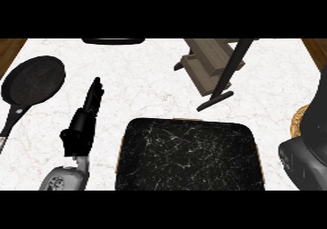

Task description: Pick the cupcake from the tray and place it in the tiered basket

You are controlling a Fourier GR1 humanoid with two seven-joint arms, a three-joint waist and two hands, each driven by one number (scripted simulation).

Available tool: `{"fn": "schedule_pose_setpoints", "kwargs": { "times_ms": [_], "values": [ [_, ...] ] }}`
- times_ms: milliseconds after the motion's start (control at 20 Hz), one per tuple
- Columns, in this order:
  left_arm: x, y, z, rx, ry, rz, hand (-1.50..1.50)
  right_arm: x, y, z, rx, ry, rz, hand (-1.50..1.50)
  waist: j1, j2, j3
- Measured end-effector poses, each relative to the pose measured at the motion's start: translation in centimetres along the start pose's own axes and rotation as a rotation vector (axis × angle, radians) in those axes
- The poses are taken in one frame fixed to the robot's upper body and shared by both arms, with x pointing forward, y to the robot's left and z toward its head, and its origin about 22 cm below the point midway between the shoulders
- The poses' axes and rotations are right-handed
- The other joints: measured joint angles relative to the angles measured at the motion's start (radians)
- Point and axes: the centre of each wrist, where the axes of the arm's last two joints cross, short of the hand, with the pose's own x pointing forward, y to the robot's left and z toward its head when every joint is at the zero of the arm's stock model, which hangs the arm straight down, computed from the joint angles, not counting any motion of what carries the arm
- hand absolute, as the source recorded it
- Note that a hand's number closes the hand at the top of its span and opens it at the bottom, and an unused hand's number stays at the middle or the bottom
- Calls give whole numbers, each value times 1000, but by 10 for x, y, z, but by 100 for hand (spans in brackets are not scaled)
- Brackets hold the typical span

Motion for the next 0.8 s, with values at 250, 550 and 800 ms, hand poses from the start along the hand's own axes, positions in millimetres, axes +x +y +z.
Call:
{"fn": "schedule_pose_setpoints", "kwargs": {
  "times_ms": [250, 550, 800],
  "values": [
    [2, 2, -3, -8, -3, 0, 0, -8, 3, -22, -11, 38, 44, 150, 3, 4, 0],
    [0, 7, -5, -6, -3, 0, 0, -27, 17, -54, -43, 40, 74, 150, 6, 6, 0],
    [-3, 5, -5, -8, 0, -1, 0, -49, 30, -77, -18, 102, -54, -150, 4, 5, 1]
  ]
}}
